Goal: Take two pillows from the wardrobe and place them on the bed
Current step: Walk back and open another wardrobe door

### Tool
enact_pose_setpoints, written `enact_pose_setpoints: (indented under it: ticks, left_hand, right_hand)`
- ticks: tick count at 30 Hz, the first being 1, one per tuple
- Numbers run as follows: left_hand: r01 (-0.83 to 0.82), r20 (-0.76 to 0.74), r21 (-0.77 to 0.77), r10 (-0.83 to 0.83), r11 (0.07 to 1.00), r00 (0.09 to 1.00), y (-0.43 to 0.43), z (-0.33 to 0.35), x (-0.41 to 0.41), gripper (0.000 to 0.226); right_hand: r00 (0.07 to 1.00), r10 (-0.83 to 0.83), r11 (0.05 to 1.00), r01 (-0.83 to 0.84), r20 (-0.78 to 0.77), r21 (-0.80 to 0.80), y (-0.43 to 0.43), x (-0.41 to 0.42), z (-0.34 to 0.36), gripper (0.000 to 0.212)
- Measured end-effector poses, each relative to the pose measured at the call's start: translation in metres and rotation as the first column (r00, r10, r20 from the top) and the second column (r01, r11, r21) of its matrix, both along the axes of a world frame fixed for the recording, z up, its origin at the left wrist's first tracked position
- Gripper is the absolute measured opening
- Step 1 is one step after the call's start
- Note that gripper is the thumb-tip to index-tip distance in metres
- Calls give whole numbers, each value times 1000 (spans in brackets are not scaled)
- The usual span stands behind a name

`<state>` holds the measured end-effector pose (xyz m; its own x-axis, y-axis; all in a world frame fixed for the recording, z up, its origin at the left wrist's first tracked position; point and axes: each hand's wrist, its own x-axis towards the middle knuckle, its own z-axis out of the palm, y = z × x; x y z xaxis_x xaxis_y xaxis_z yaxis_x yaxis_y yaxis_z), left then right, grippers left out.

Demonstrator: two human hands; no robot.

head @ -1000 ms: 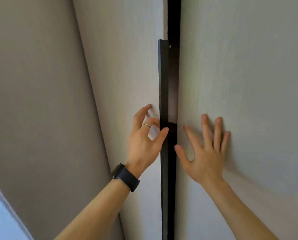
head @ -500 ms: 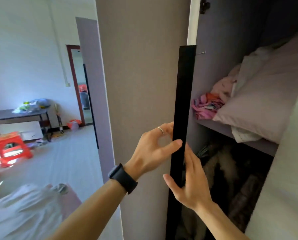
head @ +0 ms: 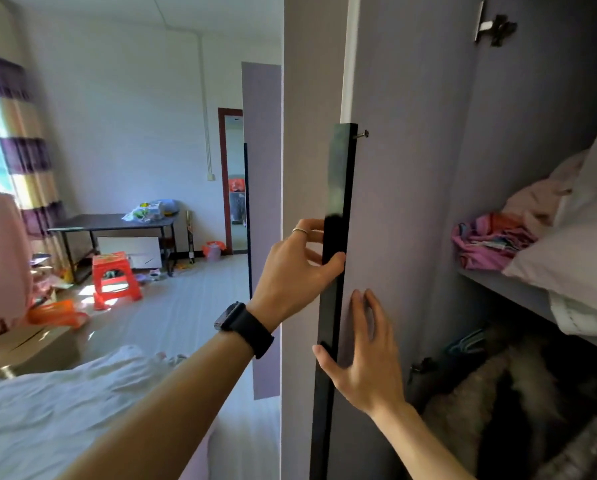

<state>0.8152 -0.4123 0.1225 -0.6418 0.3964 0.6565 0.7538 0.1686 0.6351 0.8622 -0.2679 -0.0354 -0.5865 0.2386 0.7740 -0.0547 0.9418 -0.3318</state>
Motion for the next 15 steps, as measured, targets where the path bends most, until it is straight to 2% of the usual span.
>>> enact_pose_setpoints:
  ticks: [7,9,12,13,15]
  left_hand:
    - [-73,69,16,72,997,995,-3,-9,-14,50]
    - [-133,-9,18,133,991,991,-3,-16,-11,56]
    - [-273,-282,100,290,957,914,6,-33,3,55]
    - [-254,-342,105,274,962,899,14,-40,9,53]
    - [-111,-334,31,115,993,935,37,-53,23,50]
  right_hand:
    - [996,73,996,-70,55,-57,-11,-9,9,101]
    - [990,114,992,-109,86,-56,-5,-2,12,95]
    - [995,82,996,-81,58,-22,16,30,15,77]
    - [998,43,999,-43,35,-12,26,46,15,71]
    - [999,-53,999,53,-8,-15,46,82,17,62]
